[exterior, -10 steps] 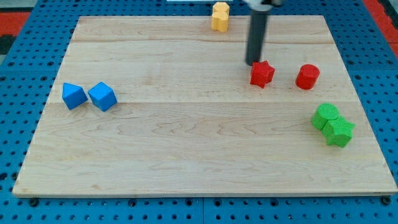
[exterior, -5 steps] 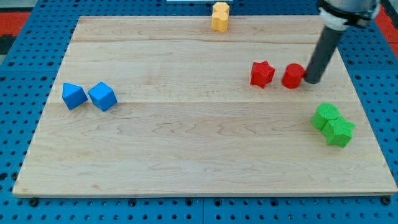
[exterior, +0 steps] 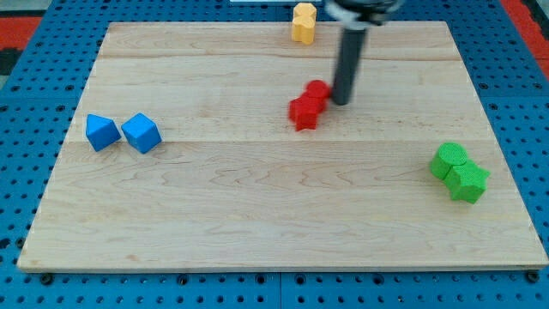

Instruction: Push the red star into the blue cube

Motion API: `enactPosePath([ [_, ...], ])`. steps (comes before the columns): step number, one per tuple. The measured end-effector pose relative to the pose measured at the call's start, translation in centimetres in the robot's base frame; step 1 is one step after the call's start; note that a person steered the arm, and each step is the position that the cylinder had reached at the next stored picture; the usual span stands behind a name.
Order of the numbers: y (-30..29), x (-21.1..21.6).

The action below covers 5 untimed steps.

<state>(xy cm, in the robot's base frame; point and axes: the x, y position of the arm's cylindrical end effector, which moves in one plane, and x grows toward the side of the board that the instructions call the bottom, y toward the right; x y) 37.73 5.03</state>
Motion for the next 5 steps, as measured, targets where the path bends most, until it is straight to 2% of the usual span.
enactPosePath([
  [1,-8.6,1.9],
  [2,-11.3,1.4],
  [3,-4.0,1.5],
  [4,-6.2,4.7],
  [5,-17.8,3.3],
])
